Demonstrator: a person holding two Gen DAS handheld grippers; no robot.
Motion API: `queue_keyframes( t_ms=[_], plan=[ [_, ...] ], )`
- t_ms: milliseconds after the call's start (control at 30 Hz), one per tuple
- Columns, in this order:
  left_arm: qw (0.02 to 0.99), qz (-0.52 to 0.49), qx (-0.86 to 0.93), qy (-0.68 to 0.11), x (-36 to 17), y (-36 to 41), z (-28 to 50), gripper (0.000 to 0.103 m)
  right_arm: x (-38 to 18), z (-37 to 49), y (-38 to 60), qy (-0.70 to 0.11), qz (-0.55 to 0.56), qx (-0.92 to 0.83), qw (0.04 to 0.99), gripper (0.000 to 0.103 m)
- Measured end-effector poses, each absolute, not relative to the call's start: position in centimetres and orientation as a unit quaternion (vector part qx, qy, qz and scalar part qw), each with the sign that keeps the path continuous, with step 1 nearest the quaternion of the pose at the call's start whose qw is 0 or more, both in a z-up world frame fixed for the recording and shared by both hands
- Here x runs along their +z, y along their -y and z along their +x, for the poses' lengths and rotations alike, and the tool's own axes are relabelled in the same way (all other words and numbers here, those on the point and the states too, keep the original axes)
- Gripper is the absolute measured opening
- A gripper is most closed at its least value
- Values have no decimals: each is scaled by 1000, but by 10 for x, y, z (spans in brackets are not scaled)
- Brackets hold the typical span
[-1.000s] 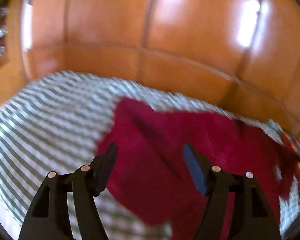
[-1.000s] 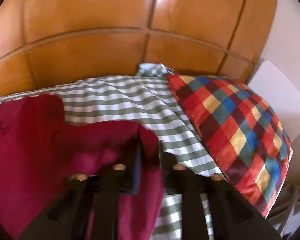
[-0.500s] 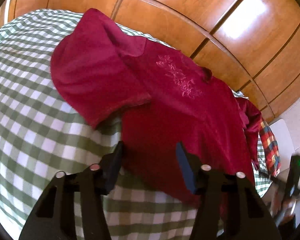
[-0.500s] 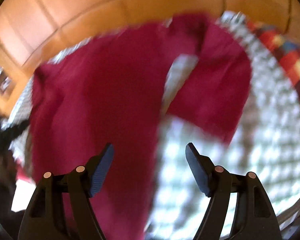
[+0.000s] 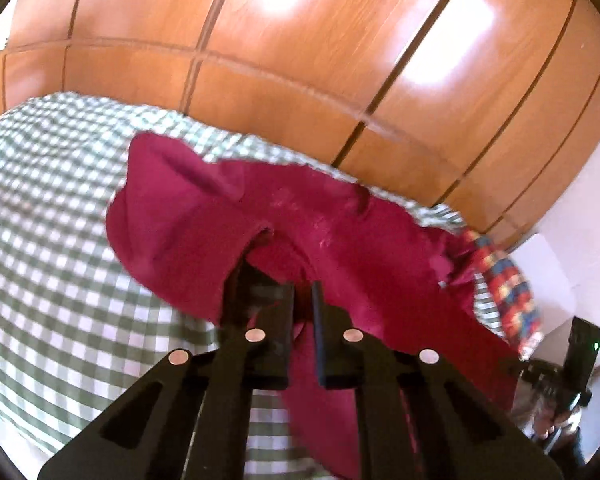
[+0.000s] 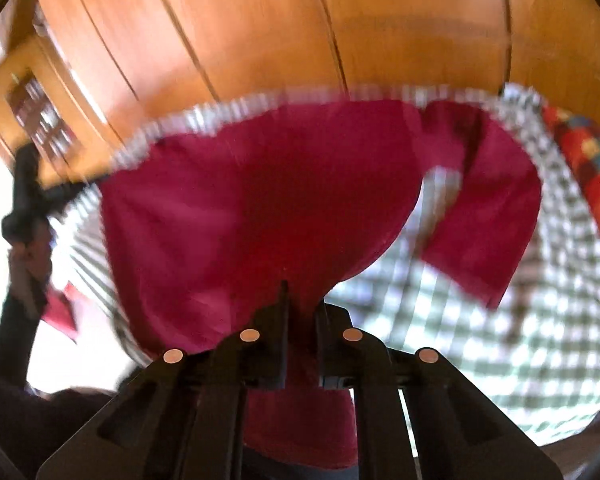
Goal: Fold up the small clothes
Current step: 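Lift the sweater with both tools and shake it out above the bed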
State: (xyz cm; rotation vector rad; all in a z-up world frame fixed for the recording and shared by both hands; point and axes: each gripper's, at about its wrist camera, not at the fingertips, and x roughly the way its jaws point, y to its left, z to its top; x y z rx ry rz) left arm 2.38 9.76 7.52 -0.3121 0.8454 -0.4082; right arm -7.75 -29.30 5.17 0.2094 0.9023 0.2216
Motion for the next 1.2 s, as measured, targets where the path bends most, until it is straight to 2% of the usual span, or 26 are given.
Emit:
queue_keyframes(
  t_ms=[100,200,300,367,433,600,767,800,833,867,1033,1133,1200],
  plan=[
    [882,-128,-190,-412,89,-103,27,3,66,-81,309,-422,98,103,895,9],
    [879,-92,-165,-437,72,-100,29,4,32,-82,313,-486,79,93,866,9],
    [862,-98,-152,-473,44,-103,26,9,-9,-84,306,-537,32,69,840,9],
    [856,-121,-143,-481,28,-114,20,24,-29,-80,309,-554,17,34,832,9],
    [853,-147,-142,-481,17,-122,11,32,-40,-78,313,-559,14,12,829,9],
    [848,-140,-170,-482,-7,-116,-20,39,-57,-65,302,-569,-37,4,821,9],
    [834,-110,-227,-491,-23,-88,-39,39,-61,-58,300,-574,-35,4,818,9],
    [831,-94,-234,-496,-23,-81,-40,33,-56,-57,299,-576,-40,5,817,9],
    [832,-76,-236,-497,-21,-76,-42,13,-52,-56,299,-574,-44,6,817,9],
    [834,-66,-239,-493,-16,-74,-44,9,-44,-56,299,-569,-47,10,821,9],
    [833,-128,-264,-469,8,-98,-50,8,-24,-59,303,-563,-54,21,824,9],
    [829,-116,-235,-494,-5,-102,-51,8,-39,-59,300,-592,-80,25,801,9],
    [822,-88,-199,-527,-24,-102,-53,13,-49,-56,292,-611,-105,30,784,10]
  ],
)
